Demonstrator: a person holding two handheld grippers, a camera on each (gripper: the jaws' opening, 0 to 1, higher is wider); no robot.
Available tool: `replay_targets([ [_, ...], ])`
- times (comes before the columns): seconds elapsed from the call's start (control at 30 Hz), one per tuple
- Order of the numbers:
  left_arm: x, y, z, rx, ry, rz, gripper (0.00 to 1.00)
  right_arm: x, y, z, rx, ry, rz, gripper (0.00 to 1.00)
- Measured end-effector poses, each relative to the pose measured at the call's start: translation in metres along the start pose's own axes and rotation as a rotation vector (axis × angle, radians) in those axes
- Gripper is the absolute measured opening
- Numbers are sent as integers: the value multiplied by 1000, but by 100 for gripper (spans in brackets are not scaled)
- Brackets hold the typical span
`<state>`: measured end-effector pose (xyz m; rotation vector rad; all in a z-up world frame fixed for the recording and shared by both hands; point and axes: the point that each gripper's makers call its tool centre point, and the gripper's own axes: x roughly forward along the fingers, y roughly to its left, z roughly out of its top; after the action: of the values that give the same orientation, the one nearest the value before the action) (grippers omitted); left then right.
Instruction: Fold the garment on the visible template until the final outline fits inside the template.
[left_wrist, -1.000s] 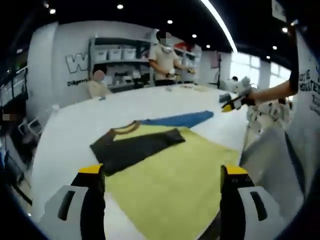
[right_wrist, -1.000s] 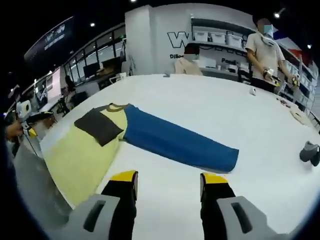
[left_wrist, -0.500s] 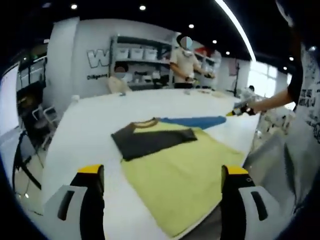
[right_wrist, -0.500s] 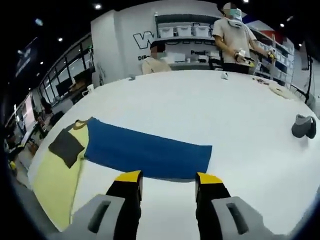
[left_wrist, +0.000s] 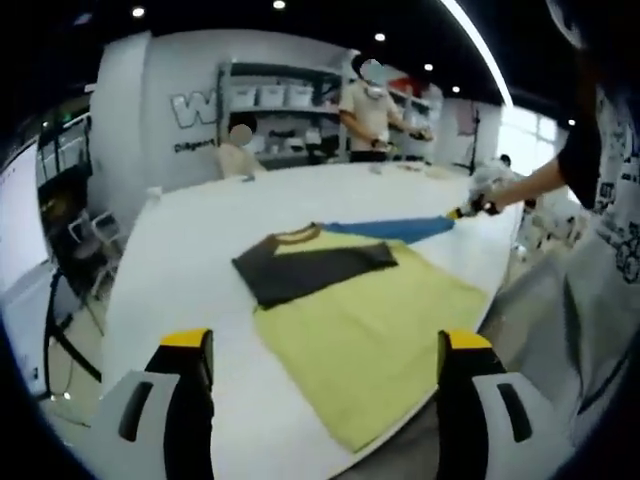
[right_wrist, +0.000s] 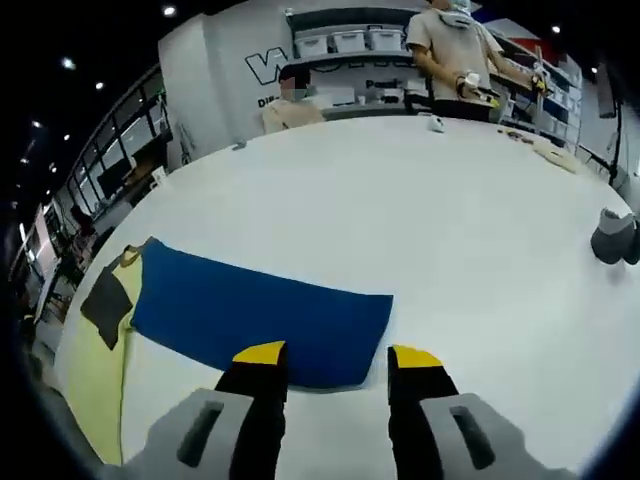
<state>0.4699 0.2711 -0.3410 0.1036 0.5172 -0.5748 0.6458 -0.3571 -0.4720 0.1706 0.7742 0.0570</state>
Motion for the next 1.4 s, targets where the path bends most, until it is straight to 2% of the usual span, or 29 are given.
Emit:
replay_targets([
  [0.17,-1,-3,3,27,5,-8,85,1,3,-10,-11,40,7,32],
  [0.2,0,-4,4,34,6,-9,84,1,4,-14,-3,60,4,28],
  [0.3,3,-8,4,34,5,-34,84,-7,14,-7,19,26,1,11],
  [0.4,7,-15,8,39,-8,-61,84,-8,17,-3,28,12,-1,2],
  [0.53,11,-14,7,50,-6,-60,85,-12,23,2,44,4,23,0],
  [0.67,14,-9,5,17,-22,-44,85,-12,24,13,24,-11,34,0],
  [0.7,14,-9,5,10,-29,-43,85,-19,25,26,-5,-30,14,0],
  [0.77,14,-8,4,9,-32,-42,85,-25,29,36,-14,-52,13,0],
  [0.8,14,-8,4,7,-33,-38,86,-28,28,49,-4,-92,25,0],
  [0.9,14,-8,-1,31,-8,-39,86,-33,38,64,-3,-125,40,0],
  [0.93,14,-8,-2,33,-8,-40,86,-34,44,77,-8,-151,61,0],
  [1.03,13,-7,-1,21,-26,-39,86,-41,66,98,-25,-192,91,0],
  [1.07,13,-6,0,16,-30,-38,86,-36,69,120,-40,-232,121,0],
  [1.1,13,-5,0,15,-34,-35,86,-38,75,130,-40,-251,139,0],
  [1.17,13,-2,-3,27,-26,-27,85,-51,101,153,-50,-286,174,0],
  [1.23,12,0,-5,21,-31,-28,85,-51,115,167,-71,-313,203,0],
  [1.3,11,1,-4,9,-47,-28,85,-57,152,181,-103,-331,263,0],
  [1.4,10,4,-5,-4,-58,-25,85,-62,190,203,-124,-373,324,0],
])
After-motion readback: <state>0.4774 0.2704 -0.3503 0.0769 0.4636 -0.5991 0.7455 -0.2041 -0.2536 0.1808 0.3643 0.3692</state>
